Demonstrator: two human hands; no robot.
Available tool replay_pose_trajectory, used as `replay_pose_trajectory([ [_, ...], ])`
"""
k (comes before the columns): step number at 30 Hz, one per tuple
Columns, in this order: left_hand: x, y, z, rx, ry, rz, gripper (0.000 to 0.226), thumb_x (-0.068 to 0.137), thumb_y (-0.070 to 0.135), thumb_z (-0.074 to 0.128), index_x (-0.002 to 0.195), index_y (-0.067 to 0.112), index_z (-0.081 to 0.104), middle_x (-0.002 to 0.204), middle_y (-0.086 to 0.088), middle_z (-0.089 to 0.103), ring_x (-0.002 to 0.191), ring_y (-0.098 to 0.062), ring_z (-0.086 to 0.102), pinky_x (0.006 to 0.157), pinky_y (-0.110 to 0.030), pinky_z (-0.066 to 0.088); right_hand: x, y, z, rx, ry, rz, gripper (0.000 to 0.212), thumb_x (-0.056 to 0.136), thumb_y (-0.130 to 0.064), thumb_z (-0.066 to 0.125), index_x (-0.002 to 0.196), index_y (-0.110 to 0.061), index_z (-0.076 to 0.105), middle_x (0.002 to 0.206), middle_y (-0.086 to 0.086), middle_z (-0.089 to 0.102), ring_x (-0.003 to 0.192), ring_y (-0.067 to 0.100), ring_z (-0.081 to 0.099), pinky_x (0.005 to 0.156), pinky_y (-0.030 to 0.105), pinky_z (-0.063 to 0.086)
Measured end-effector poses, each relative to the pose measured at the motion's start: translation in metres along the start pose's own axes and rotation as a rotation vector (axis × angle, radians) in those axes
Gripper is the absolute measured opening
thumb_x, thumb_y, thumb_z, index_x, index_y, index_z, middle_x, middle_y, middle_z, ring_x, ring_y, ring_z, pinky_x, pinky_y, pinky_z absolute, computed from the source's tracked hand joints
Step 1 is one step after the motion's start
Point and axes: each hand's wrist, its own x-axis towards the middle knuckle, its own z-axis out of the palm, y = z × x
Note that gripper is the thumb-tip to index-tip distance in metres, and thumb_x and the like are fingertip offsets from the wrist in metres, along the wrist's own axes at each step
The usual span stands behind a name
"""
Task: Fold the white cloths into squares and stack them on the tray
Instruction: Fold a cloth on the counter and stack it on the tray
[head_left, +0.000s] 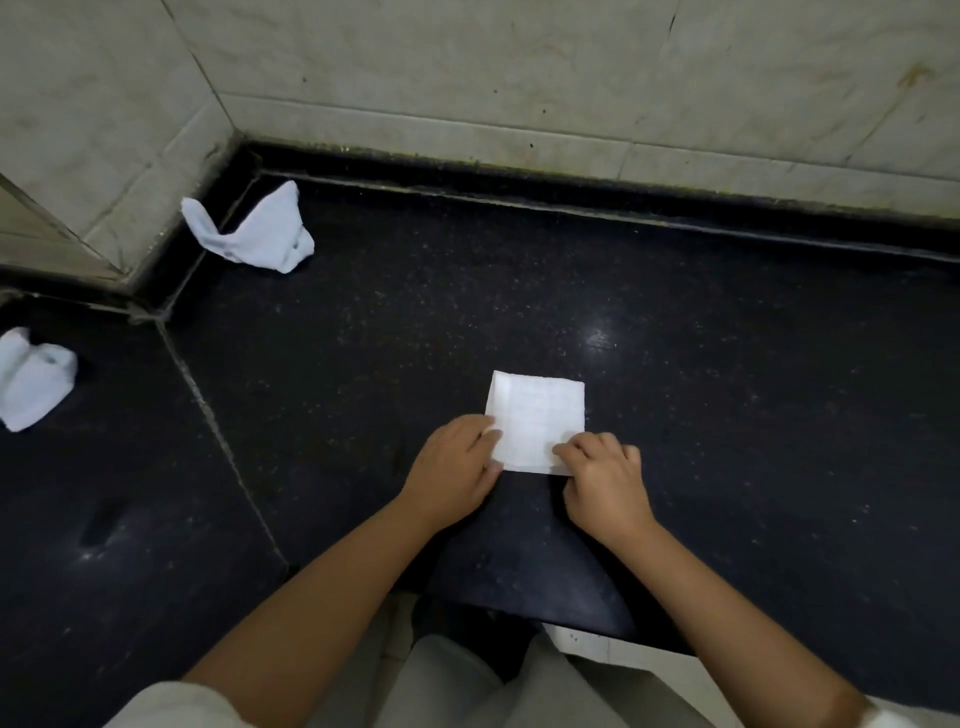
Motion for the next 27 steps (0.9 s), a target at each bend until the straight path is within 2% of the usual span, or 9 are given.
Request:
replay_pose_trajectory([
  [4,0.016,0.01,0.001,0.106,-0.169,0.172,0.031,0.068,0.044,0.064,0.079,0.016,0.071,0.081,0.003,0.068,0.071,-0.015,0.066,0.061,-0.021,0.053,0.001,0.003,0.004,-0.082,-0.087,-0.025,0.038,0.03,-0.004,0.082,0.061,-0.021,0.07,0.066,-0.005,0.064,0.056,0.017,0.06,0.055,0.025,0.03],
  [8,0.024,0.004,0.003,0.154,-0.214,0.239,0.041,0.047,0.053,0.083,0.067,0.02,0.069,0.069,0.008,0.064,0.062,-0.01,0.061,0.054,-0.018,0.049,0.019,0.004,0.003,-0.144,-0.154,-0.057,0.029,0.029,-0.01,0.082,0.046,-0.023,0.062,0.05,-0.005,0.054,0.047,0.011,0.054,0.061,0.023,0.023],
  [9,0.026,0.005,0.001,0.177,-0.213,0.24,0.041,0.044,0.055,0.083,0.063,0.022,0.068,0.065,0.009,0.062,0.06,-0.009,0.06,0.053,-0.017,0.048,0.023,0.005,0.0,-0.145,-0.177,-0.036,0.024,0.035,-0.011,0.081,0.048,-0.021,0.063,0.052,-0.004,0.055,0.05,0.013,0.056,0.063,0.024,0.022],
  [11,0.031,0.006,-0.003,0.224,-0.2,0.261,0.038,0.037,0.049,0.087,0.055,0.024,0.064,0.057,0.01,0.059,0.055,-0.008,0.059,0.053,-0.016,0.047,0.029,0.005,-0.014,-0.044,-0.21,-0.001,0.009,0.067,-0.009,0.067,0.075,-0.012,0.071,0.076,0.003,0.064,0.076,0.022,0.062,0.07,0.028,0.027],
  [13,0.038,0.009,-0.014,0.251,-0.151,0.303,0.032,0.035,0.03,0.089,0.05,0.023,0.062,0.052,0.007,0.057,0.05,-0.011,0.057,0.052,-0.016,0.046,0.034,0.006,-0.031,0.037,-0.245,0.083,0.026,0.083,-0.01,0.049,0.101,-0.011,0.068,0.102,0.005,0.064,0.101,0.024,0.057,0.08,0.029,0.029],
  [18,0.07,0.038,-0.047,0.172,-0.11,0.461,0.011,0.075,0.015,0.073,0.081,0.01,0.065,0.081,-0.006,0.062,0.077,-0.024,0.059,0.061,-0.031,0.046,0.01,0.028,-0.082,0.223,-0.187,0.241,0.027,0.081,-0.007,0.054,0.106,-0.007,0.066,0.105,0.014,0.063,0.1,0.029,0.059,0.085,0.03,0.042],
  [21,0.087,0.078,-0.062,0.114,-0.22,0.58,0.025,0.099,0.023,0.039,0.111,0.007,0.054,0.112,-0.009,0.054,0.107,-0.027,0.048,0.084,-0.037,0.041,-0.032,0.046,-0.106,0.325,-0.094,0.373,0.038,0.081,-0.015,0.064,0.118,-0.007,0.059,0.106,0.011,0.06,0.098,0.023,0.057,0.08,0.021,0.039],
  [24,0.095,0.133,-0.069,0.068,-0.261,0.684,0.028,0.1,0.026,0.033,0.111,0.007,0.051,0.115,-0.009,0.054,0.11,-0.025,0.047,0.088,-0.037,0.04,-0.082,0.06,-0.121,0.348,-0.052,0.497,0.049,0.075,-0.03,0.074,0.118,-0.012,0.059,0.102,0.007,0.06,0.093,0.02,0.056,0.079,0.023,0.041],
  [27,0.096,0.192,-0.067,0.049,-0.308,0.78,0.028,0.099,0.027,0.034,0.106,0.006,0.052,0.112,-0.009,0.056,0.108,-0.026,0.049,0.087,-0.037,0.041,-0.133,0.082,-0.134,0.32,0.053,0.631,0.033,0.078,-0.029,0.071,0.106,-0.014,0.065,0.096,0.005,0.062,0.092,0.02,0.057,0.082,0.031,0.044],
])
